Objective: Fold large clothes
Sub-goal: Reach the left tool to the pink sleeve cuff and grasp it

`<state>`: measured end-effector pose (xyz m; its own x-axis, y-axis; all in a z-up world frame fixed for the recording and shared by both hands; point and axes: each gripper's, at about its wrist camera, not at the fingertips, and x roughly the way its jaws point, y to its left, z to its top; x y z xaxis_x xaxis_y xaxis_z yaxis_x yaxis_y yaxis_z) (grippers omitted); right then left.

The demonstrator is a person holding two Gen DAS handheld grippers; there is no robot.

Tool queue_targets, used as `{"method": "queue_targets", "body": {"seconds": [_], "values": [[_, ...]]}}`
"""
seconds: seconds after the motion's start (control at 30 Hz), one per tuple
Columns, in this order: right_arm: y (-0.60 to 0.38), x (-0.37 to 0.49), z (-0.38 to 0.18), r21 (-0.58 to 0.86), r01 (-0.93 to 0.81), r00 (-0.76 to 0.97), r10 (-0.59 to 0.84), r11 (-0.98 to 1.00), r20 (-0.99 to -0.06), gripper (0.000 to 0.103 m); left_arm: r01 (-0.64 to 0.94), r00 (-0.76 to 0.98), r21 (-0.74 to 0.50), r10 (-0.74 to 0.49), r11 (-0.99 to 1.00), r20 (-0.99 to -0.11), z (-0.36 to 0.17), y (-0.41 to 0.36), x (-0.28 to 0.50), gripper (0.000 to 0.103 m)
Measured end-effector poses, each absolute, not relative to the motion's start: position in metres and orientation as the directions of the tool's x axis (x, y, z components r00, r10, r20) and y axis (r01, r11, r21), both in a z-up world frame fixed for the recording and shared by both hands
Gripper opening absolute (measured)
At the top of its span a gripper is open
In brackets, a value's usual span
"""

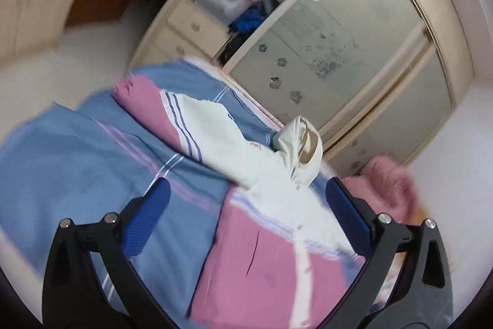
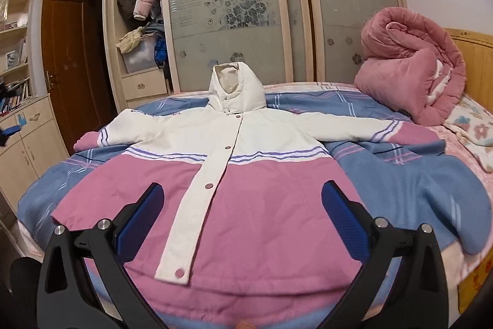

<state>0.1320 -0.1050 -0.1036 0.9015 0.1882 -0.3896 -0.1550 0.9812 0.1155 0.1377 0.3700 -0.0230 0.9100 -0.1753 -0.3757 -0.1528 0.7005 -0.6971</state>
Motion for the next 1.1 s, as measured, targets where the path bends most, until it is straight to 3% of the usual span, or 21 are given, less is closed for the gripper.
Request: {"method": "queue_targets", "body": {"seconds": [0.13, 0.23, 0.33, 0.7, 0.8, 0.87, 0.93, 1.03, 1.1], "values": [[-0.115, 0.149, -0.127, 0.143, -0.103, 0.906, 0.152, 0.984, -0.394, 0.102, -0.242, 0.874, -0.703, -0.164, 0.669, -0.457, -0.053, 0.429, 0.212, 0.098], [-0.125, 0.167, -0.141, 0.154, -0.044, 0.884, 0.11, 0.987, -0.454, 0.102, -0.314, 0.839, -0.741, -0.192, 0.594, -0.509, -0.094, 0.467, 0.265, 0.097], [-0.131, 0.179, -0.148, 0.169, -0.005, 0.86, 0.09, 0.986, -0.502, 0.102, -0.356, 0.828, -0.816, -0.252, 0.455, -0.501, -0.136, 0.506, 0.295, 0.096], [-0.131, 0.196, -0.167, 0.155, -0.035, 0.826, 0.116, 0.987, -0.551, 0.102, -0.433, 0.836, -0.853, -0.223, 0.291, -0.501, -0.213, 0.557, 0.364, 0.087], [-0.134, 0.2, -0.169, 0.164, -0.035, 0.821, 0.122, 0.986, -0.557, 0.102, -0.44, 0.845, -0.848, -0.184, 0.296, -0.503, -0.217, 0.565, 0.374, 0.069], [-0.133, 0.202, -0.172, 0.169, -0.041, 0.811, 0.132, 0.985, -0.57, 0.102, -0.439, 0.851, -0.843, -0.159, 0.31, -0.501, -0.214, 0.568, 0.379, 0.027], [-0.132, 0.203, -0.174, 0.169, -0.046, 0.805, 0.137, 0.985, -0.578, 0.102, -0.418, 0.869, -0.844, -0.123, 0.335, -0.479, -0.205, 0.568, 0.379, 0.011], [-0.131, 0.202, -0.174, 0.176, -0.06, 0.802, 0.153, 0.983, -0.578, 0.102, -0.423, 0.87, -0.735, 0.01, 0.529, -0.494, -0.159, 0.546, 0.384, 0.007], [-0.131, 0.202, -0.174, 0.181, -0.068, 0.799, 0.162, 0.981, -0.578, 0.102, -0.455, 0.855, -0.552, 0.17, 0.698, -0.489, -0.107, 0.506, 0.389, 0.007]]}}
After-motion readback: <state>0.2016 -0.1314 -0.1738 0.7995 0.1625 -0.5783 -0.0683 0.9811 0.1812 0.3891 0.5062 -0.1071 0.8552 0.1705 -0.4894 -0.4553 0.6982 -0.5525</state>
